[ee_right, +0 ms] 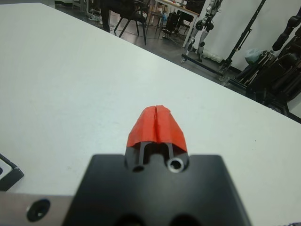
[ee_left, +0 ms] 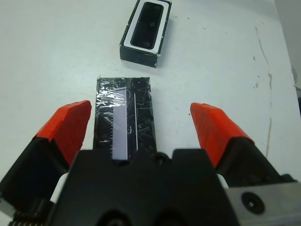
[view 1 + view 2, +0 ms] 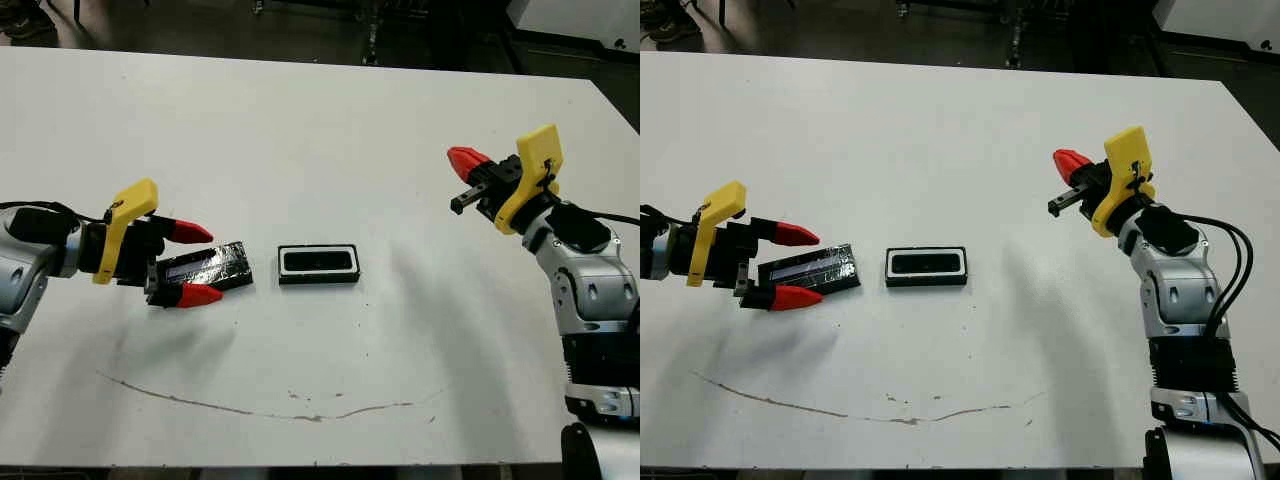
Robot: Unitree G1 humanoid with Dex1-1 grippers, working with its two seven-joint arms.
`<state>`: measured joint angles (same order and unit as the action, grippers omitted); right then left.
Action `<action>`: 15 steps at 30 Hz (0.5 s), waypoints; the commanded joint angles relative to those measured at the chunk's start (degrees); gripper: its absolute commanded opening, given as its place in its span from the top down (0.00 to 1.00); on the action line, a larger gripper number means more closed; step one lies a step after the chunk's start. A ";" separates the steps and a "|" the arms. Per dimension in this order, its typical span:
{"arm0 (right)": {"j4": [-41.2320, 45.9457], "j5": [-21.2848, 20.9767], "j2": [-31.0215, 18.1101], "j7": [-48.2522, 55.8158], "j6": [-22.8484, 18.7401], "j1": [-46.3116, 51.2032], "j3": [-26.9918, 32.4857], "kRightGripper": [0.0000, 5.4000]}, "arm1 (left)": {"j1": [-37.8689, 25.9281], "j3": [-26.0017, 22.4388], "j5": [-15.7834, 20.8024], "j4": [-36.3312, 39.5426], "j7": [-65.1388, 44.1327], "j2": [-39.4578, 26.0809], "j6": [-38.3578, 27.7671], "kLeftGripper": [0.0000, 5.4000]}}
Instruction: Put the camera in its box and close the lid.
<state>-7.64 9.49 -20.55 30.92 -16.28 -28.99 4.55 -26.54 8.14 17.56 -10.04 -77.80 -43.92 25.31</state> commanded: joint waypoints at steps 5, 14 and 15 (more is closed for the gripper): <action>-1.00 0.40 -1.24 0.58 -0.36 0.58 0.16 1.00 | 0.37 1.49 -1.84 -1.28 -0.04 -0.78 -0.77 0.00; -1.18 0.19 -1.38 1.03 -0.15 0.68 0.01 1.00 | 0.57 2.24 -3.27 -2.69 0.04 -0.75 -2.95 0.00; -1.36 0.20 -1.42 1.19 0.10 0.67 0.01 1.00 | 0.73 2.21 -3.44 -2.64 0.22 -0.74 -3.38 0.00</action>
<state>-8.28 9.49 -20.60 31.59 -16.27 -28.99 4.54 -26.83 9.50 15.60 -12.04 -77.94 -43.94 22.07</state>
